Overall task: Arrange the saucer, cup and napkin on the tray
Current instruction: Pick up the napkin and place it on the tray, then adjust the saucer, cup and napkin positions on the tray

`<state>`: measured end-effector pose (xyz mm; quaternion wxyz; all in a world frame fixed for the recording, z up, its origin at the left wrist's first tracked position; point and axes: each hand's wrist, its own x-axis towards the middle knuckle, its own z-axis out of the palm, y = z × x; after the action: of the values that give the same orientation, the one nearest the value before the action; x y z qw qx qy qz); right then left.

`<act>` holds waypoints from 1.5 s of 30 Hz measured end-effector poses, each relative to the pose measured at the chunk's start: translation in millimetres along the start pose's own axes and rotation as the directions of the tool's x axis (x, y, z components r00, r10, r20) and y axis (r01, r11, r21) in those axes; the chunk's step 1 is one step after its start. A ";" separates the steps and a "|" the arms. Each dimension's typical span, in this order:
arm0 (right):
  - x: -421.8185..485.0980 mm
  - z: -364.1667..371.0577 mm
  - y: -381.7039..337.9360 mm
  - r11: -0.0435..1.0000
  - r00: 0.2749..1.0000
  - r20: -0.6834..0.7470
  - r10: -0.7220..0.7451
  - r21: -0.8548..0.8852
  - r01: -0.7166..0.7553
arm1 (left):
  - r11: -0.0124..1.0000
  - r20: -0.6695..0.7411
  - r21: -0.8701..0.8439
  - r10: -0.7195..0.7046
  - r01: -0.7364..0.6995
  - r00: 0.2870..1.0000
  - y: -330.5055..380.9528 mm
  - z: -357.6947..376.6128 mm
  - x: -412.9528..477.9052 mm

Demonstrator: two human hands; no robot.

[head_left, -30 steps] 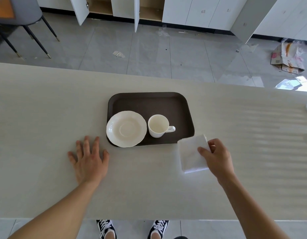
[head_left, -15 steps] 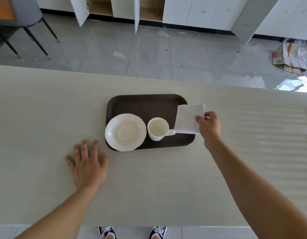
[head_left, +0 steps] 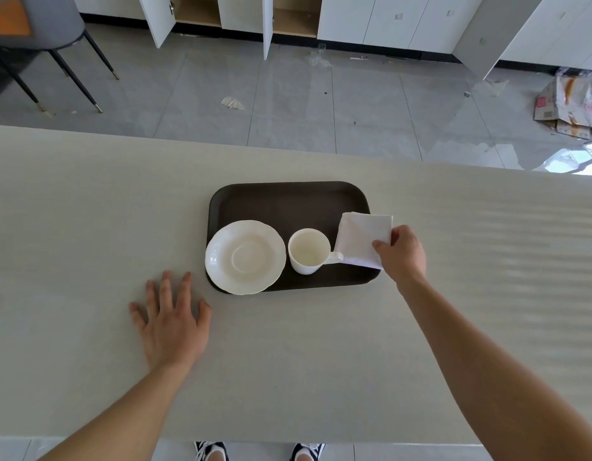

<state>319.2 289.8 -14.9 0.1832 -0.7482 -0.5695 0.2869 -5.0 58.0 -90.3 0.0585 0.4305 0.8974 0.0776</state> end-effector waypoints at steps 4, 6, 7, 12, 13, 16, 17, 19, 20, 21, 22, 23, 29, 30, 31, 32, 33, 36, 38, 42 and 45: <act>-1.5 -0.5 4.0 0.999 1.000 0.023 0.001 -0.034 0.000 | 1.000 -0.006 -0.010 0.002 -0.002 1.000 0.3 -0.2 -0.3; -4.2 -1.7 4.5 0.999 1.000 0.014 -0.017 -0.039 0.018 | 1.000 -0.008 -0.007 0.002 -0.002 1.000 0.0 -0.3 -0.5; -6.1 -2.6 4.4 0.999 1.000 -0.004 -0.029 -0.044 0.029 | 1.000 -0.007 -0.004 0.002 -0.002 1.000 -0.1 -0.4 -0.5; -20.9 -7.4 -2.9 0.991 0.976 -0.174 -0.132 -0.001 0.134 | 1.000 -0.002 -0.005 0.000 0.000 1.000 0.3 -1.6 0.1; -23.7 -7.9 -7.0 0.987 0.969 -0.194 -0.153 0.014 0.159 | 1.000 -0.002 -0.008 -0.001 0.000 1.000 0.5 -1.9 0.0; -28.5 -9.0 -24.6 0.969 0.951 -0.202 -0.236 0.021 0.245 | 1.000 0.005 -0.003 -0.005 0.005 1.000 1.1 -2.6 -0.8; -28.7 -8.8 -31.8 0.961 0.944 -0.192 -0.269 0.015 0.277 | 1.000 0.007 0.001 -0.005 0.005 1.000 1.3 -2.6 -0.8; -27.7 -8.0 -47.1 0.940 0.928 -0.161 -0.335 0.001 0.340 | 1.000 0.010 -0.001 -0.006 0.006 1.000 1.3 -2.6 -0.7; -26.7 -6.7 -54.9 0.930 0.921 -0.141 -0.364 -0.005 0.367 | 1.000 0.011 -0.002 -0.007 0.007 1.000 1.1 -2.6 -0.5; -25.5 -4.8 -62.4 0.920 0.913 -0.120 -0.389 -0.011 0.391 | 1.000 0.012 -0.002 -0.007 0.007 1.000 0.9 -2.7 -0.5; -24.1 -2.4 -69.0 0.910 0.905 -0.098 -0.413 -0.016 0.414 | 1.000 0.014 0.001 -0.007 0.007 1.000 0.8 -2.9 -0.3; -22.5 0.9 -75.0 0.901 0.898 -0.077 -0.433 -0.022 0.433 | 1.000 0.015 0.004 -0.006 0.006 1.000 0.6 -3.2 -0.3; -13.7 26.0 -104.2 0.853 0.862 0.068 -0.502 -0.123 0.507 | 1.000 0.010 -0.009 -0.007 0.007 1.000 1.9 -4.3 -0.5; -12.6 30.0 -109.0 0.841 0.854 0.101 -0.511 -0.145 0.520 | 1.000 0.009 -0.006 -0.005 0.006 1.000 1.7 -3.7 -0.1; -11.6 34.2 -113.8 0.829 0.845 0.138 -0.516 -0.167 0.533 | 1.000 0.009 -0.001 -0.004 0.004 1.000 1.2 -2.9 0.2; -10.7 38.8 -118.5 0.815 0.836 0.179 -0.519 -0.190 0.547 | 1.000 0.007 0.003 -0.004 0.004 1.000 0.7 -2.1 0.4; -9.8 43.8 -123.2 0.798 0.824 0.218 -0.523 -0.213 0.563 | 1.000 0.002 0.003 -0.004 0.004 1.000 0.2 -1.4 0.5; -6.8 61.0 -136.5 0.735 0.778 0.331 -0.534 -0.273 0.621 | 1.000 -0.009 0.015 -0.004 0.004 1.000 -1.0 0.1 1.4; -5.1 71.2 -144.9 0.698 0.742 0.427 -0.517 -0.293 0.654 | 1.000 -0.007 0.021 -0.007 0.007 1.000 -0.9 1.0 1.7; -2.1 87.5 -159.1 0.634 0.680 0.582 -0.445 -0.332 0.698 | 1.000 -0.009 0.019 -0.009 0.009 1.000 -1.2 1.9 1.9; -1.0 97.2 -166.5 0.608 0.637 0.653 -0.410 -0.325 0.724 | 1.000 -0.017 0.024 -0.003 0.004 1.000 -1.5 2.1 1.3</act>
<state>132.6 331.0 10.7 -0.1202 -0.4284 -0.8685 0.2182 -6.5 58.3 -92.7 0.0461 0.4289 0.8994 0.0704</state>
